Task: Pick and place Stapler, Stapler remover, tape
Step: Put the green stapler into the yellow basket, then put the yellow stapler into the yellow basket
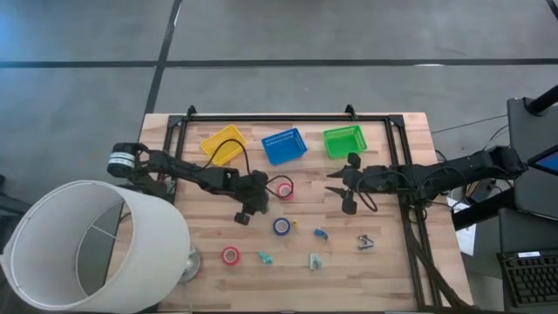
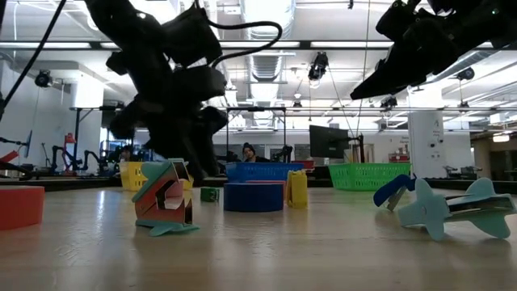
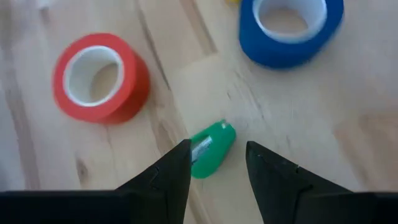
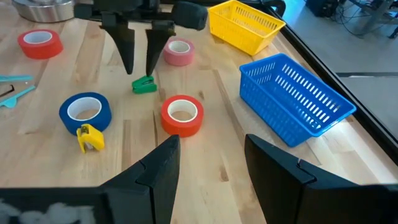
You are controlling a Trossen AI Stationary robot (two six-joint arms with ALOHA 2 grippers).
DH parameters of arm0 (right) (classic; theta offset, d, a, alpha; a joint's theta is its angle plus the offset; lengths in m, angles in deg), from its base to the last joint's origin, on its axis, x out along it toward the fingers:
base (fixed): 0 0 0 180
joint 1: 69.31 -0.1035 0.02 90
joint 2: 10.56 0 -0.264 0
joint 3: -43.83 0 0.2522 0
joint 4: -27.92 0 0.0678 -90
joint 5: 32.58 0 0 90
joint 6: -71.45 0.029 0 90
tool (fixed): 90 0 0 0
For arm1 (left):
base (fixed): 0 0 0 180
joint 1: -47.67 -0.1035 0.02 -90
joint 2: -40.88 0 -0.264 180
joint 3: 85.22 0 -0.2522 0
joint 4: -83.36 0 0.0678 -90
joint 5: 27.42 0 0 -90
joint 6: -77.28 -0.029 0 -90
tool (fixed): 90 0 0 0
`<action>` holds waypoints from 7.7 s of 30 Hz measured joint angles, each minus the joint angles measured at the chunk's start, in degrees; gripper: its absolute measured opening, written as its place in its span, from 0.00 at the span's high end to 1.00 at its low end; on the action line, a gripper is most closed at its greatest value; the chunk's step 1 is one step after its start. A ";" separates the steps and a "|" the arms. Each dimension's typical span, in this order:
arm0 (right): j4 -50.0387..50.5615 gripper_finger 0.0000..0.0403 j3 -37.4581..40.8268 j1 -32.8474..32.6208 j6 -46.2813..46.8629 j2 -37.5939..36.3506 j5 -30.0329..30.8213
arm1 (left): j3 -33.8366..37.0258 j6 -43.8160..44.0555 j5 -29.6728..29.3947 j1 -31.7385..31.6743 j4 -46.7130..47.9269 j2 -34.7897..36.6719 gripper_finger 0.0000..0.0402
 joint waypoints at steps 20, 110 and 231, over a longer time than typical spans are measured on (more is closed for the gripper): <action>0.02 0.56 0.35 0.00 -0.02 0.02 0.00 | -0.54 -9.51 -3.89 -0.13 -2.63 -5.27 0.62; 0.17 0.56 3.62 -0.02 6.52 0.00 -0.55 | 1.92 29.22 -9.28 -24.44 10.33 20.14 0.70; -1.55 0.65 8.55 -0.02 10.17 0.07 -5.01 | -28.56 -22.08 -2.73 5.63 13.19 -21.52 0.57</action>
